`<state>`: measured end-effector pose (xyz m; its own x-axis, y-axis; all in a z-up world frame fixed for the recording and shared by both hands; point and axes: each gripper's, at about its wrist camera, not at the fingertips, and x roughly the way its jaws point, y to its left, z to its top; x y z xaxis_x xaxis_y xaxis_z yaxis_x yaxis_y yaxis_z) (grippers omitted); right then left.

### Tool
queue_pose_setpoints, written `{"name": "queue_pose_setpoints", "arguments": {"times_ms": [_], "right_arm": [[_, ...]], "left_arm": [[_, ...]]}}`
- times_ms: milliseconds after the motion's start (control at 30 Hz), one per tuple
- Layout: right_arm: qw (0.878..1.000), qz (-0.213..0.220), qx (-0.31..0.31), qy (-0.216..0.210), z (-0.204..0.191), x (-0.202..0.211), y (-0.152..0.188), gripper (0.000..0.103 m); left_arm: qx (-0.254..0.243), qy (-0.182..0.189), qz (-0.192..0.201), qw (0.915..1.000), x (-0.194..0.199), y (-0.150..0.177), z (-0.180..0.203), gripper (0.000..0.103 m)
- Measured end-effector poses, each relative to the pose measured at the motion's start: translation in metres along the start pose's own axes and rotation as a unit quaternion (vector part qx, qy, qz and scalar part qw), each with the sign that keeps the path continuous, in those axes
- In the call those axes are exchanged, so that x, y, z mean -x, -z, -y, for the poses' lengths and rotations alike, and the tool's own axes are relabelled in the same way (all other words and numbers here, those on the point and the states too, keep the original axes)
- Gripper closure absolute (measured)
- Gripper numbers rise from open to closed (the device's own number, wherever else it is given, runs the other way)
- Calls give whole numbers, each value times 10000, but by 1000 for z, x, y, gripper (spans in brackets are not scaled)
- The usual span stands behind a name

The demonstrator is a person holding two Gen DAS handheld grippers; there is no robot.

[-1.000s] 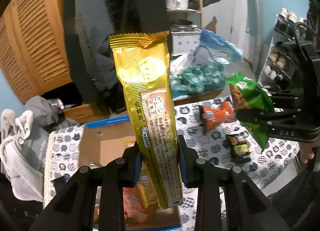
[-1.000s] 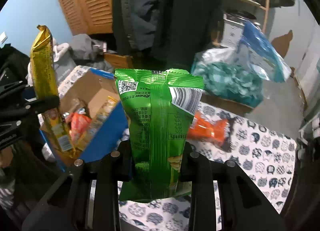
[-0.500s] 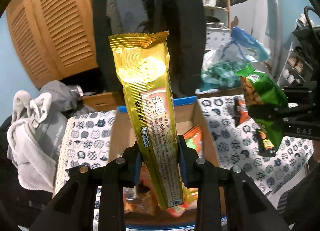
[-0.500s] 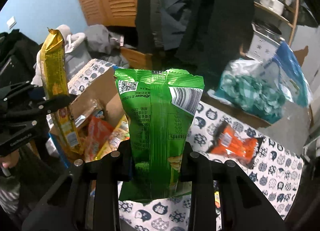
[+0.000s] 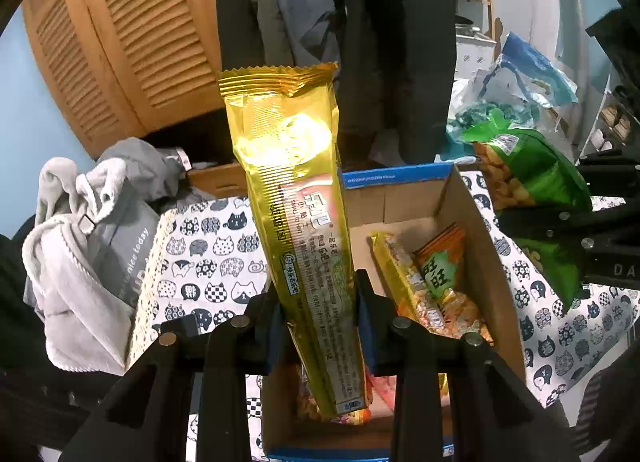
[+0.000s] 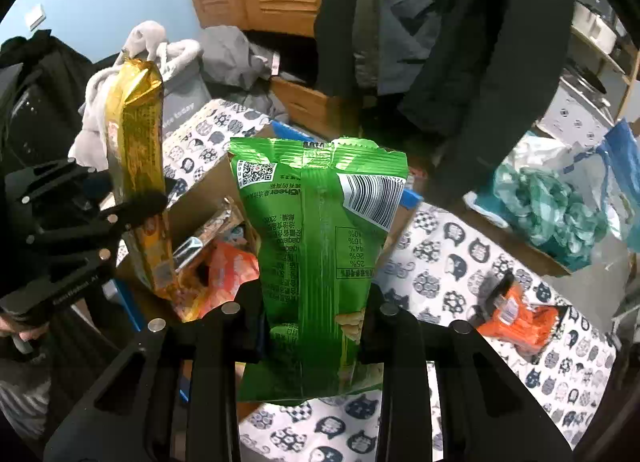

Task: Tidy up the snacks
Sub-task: 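Carry the green bag and gold bar bag over the box, then open both tools to drop the bags into the box, then move both tools back toward the orange bag and black pouch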

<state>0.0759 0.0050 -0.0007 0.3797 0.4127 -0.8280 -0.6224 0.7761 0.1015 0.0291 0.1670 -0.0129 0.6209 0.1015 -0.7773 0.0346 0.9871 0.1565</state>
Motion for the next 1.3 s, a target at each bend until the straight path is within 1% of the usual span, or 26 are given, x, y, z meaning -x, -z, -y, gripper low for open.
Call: {"name": "queue_pose_setpoints", "arguments": {"times_ms": [233, 400, 500, 533, 600, 667, 700, 767, 967, 1067, 1300], "right_arm": [[9998, -187, 42, -17, -10, -22, -5, 74], [9995, -289, 67, -61, -15, -33, -6, 74], [9993, -342, 67, -136, -17, -36, -7, 72], [9992, -364, 64, -159, -17, -36, -6, 70], [9991, -382, 76, -184, -19, -37, -6, 64], [9991, -370, 101, -207, -19, -36, -5, 59], [9991, -348, 107, -208, -20, -35, -5, 58], [9993, -290, 108, -204, -19, -31, -6, 51], [9999, -109, 70, -77, -14, -18, -7, 41], [10000, -88, -13, -16, -7, -13, -3, 36], [9993, -177, -277, 160, 19, -6, 14, 34]], "left_arm": [[44, 4, -144, 9999, -11, 6, -5, 71], [112, 4, -256, 9996, -18, 7, -9, 69], [106, -81, -264, 9996, -20, 7, -10, 69], [90, -108, -246, 9996, -19, 7, -9, 68], [52, -153, -255, 9995, -19, 6, -9, 63], [43, -202, -211, 9996, -19, 6, -8, 46], [41, -230, -175, 9996, -18, 5, -7, 42], [14, -236, -155, 9996, -17, 4, -5, 41], [15, -168, -108, 9998, -14, 1, -1, 36], [-29, -132, -80, 9999, -13, 0, 4, 36], [-311, -52, -6, 9995, -10, -6, 29, 33]]}}
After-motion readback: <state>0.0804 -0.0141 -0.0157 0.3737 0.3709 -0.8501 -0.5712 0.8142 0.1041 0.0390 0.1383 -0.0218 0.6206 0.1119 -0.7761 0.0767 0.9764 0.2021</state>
